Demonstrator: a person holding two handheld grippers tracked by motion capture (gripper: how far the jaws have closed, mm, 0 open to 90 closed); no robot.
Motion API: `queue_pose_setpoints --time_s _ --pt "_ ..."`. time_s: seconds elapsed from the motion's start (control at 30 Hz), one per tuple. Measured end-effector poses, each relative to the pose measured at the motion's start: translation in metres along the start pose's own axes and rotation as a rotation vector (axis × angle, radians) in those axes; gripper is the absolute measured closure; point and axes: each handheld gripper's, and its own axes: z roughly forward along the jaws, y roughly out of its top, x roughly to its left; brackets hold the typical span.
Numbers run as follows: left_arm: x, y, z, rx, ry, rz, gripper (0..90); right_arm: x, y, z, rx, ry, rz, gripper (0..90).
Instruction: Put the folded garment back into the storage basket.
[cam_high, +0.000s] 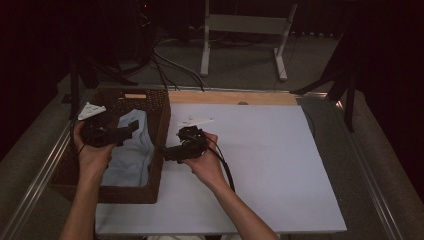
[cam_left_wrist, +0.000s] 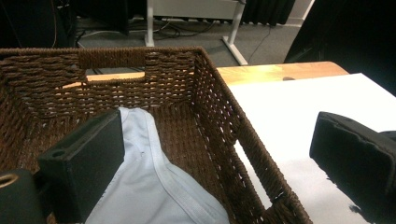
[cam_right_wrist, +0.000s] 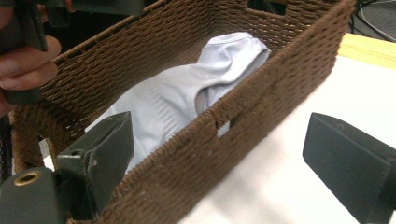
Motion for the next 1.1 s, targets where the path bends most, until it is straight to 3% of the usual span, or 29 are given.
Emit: queue_pose_setpoints --time_s 0.37,0.63,0.9,1.1 --pt "-0.007 -0.007 -0.001 -0.003 -0.012 0.003 4.9 -0.018 -0.005 -0.016 -0.019 -0.027 0.020 9.1" --pt "-0.012 -0.016 -0.004 -0.021 -0.049 0.000 4.9 -0.037 -0.013 -0.033 -0.034 -0.060 0.034 9.1" --pt "-0.020 -0.023 -0.008 -0.037 -0.074 0.020 4.9 -0.057 -0.021 -0.050 -0.056 -0.089 0.061 9.1" --pt "-0.028 -0.028 -0.010 -0.045 -0.085 0.041 4.9 -0.065 -0.025 -0.061 -0.064 -0.103 0.057 9.1"
